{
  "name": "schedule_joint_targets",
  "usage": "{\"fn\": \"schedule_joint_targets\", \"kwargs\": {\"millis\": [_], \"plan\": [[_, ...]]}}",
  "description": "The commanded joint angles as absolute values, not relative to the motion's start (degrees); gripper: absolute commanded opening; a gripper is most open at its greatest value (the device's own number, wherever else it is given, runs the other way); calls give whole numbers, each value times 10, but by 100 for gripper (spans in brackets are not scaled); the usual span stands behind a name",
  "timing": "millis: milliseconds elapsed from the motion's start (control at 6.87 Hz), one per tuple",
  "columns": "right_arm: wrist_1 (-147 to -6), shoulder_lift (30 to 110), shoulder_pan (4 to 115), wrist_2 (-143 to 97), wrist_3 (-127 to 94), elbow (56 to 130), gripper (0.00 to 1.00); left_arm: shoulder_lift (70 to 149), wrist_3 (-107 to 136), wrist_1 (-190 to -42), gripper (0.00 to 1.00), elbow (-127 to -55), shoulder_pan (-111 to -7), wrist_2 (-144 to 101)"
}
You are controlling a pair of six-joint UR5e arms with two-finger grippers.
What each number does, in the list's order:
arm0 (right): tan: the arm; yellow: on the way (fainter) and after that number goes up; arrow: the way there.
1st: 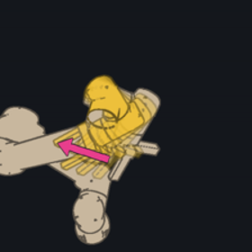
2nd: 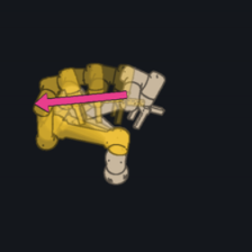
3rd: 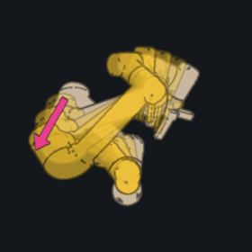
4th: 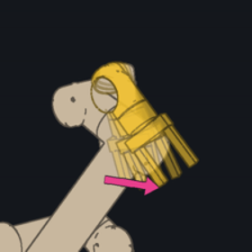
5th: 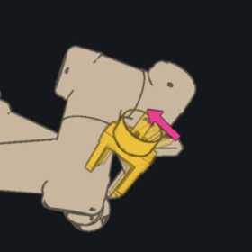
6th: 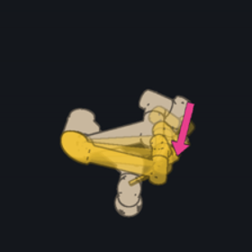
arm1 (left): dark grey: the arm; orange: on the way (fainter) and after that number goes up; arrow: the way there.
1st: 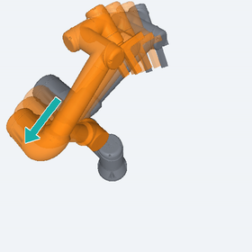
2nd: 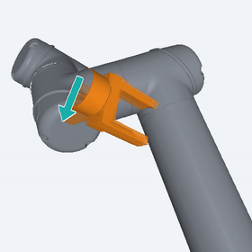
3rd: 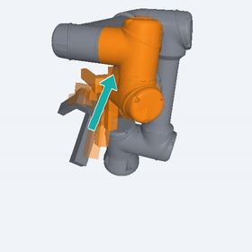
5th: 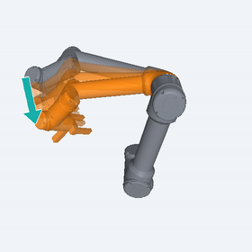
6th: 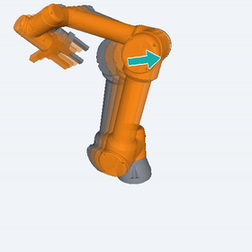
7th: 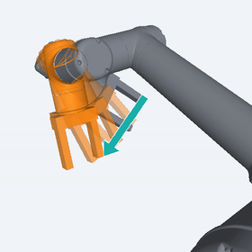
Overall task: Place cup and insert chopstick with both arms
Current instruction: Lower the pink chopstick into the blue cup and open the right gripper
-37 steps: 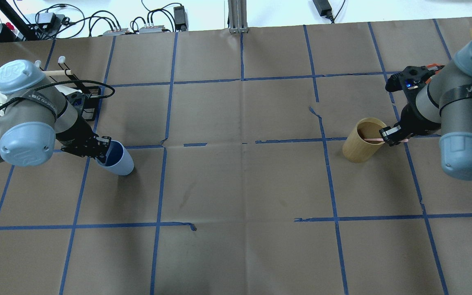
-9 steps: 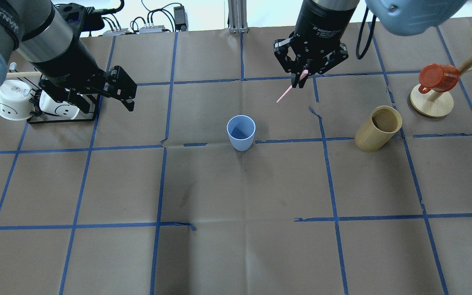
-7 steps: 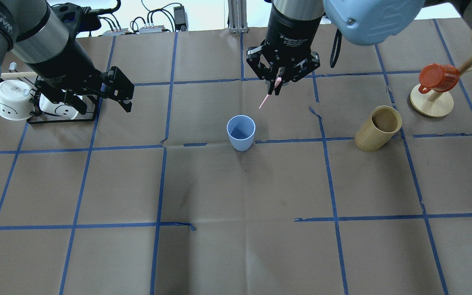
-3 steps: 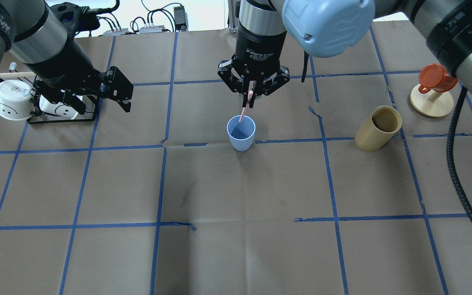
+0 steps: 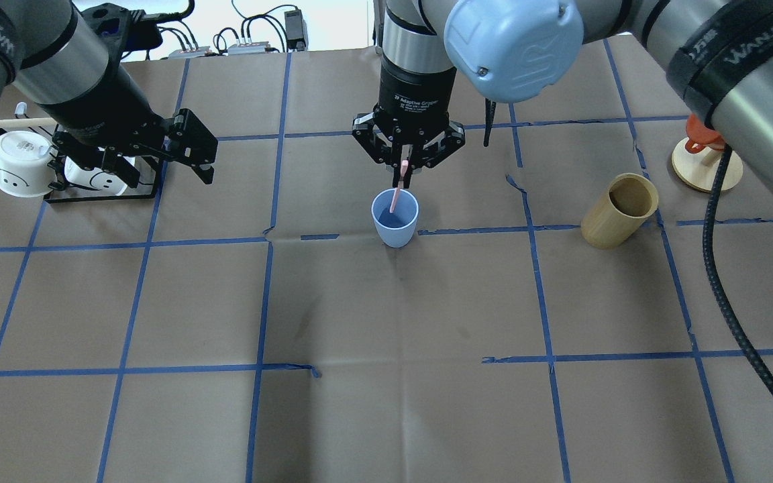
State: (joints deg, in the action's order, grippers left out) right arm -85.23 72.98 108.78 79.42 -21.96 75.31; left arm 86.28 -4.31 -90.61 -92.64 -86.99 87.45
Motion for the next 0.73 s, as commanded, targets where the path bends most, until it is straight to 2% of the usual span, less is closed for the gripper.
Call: {"fn": "schedule_joint_targets", "kwargs": {"millis": [0, 437, 583], "plan": [[-853, 716, 1088, 794, -220, 754, 8, 861, -44, -907, 100, -926, -869, 875], [-859, 703, 1088, 793, -220, 754, 11, 861, -44, -908, 100, -925, -869, 875], [-860, 699, 1088, 793, -221, 753, 17, 861, -44, -908, 100, -926, -869, 875]]}}
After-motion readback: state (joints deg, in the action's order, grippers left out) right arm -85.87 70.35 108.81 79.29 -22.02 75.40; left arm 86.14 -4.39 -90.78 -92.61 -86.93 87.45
